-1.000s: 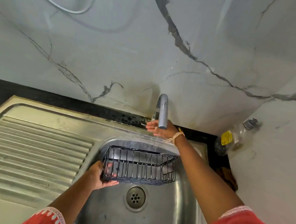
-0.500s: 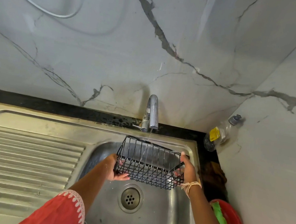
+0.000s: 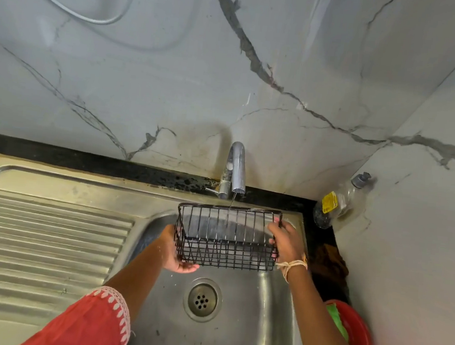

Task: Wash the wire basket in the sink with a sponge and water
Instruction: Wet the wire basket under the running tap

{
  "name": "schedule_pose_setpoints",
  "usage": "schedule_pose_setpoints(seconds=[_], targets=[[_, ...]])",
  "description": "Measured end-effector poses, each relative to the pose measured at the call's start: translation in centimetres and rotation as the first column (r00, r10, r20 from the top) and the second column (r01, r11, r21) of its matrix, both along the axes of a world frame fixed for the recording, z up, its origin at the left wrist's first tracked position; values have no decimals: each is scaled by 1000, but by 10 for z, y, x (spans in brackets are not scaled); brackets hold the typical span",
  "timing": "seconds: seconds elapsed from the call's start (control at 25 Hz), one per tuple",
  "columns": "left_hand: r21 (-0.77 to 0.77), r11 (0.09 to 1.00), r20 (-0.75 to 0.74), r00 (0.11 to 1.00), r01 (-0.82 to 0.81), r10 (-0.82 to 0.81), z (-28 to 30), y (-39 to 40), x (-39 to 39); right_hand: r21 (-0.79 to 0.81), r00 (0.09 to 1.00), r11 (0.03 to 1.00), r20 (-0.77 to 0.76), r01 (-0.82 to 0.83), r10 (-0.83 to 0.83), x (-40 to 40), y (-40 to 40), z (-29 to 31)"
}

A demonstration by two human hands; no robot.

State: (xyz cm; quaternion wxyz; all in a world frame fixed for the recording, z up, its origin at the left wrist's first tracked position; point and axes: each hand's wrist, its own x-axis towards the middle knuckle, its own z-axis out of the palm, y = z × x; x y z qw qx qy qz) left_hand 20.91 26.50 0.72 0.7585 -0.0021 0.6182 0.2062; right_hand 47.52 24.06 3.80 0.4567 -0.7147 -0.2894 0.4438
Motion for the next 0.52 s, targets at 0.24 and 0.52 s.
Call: schedule_pose_setpoints(seconds=[0.24,0.52], targets=[[45,989,-112,983,-140,144,20,-6,-18,78,959,995,281,-61,37,-43,7,20],[97,984,-137,977,-152,164,1,-16,-27,56,877,981,460,-186,139,-79,20,29]])
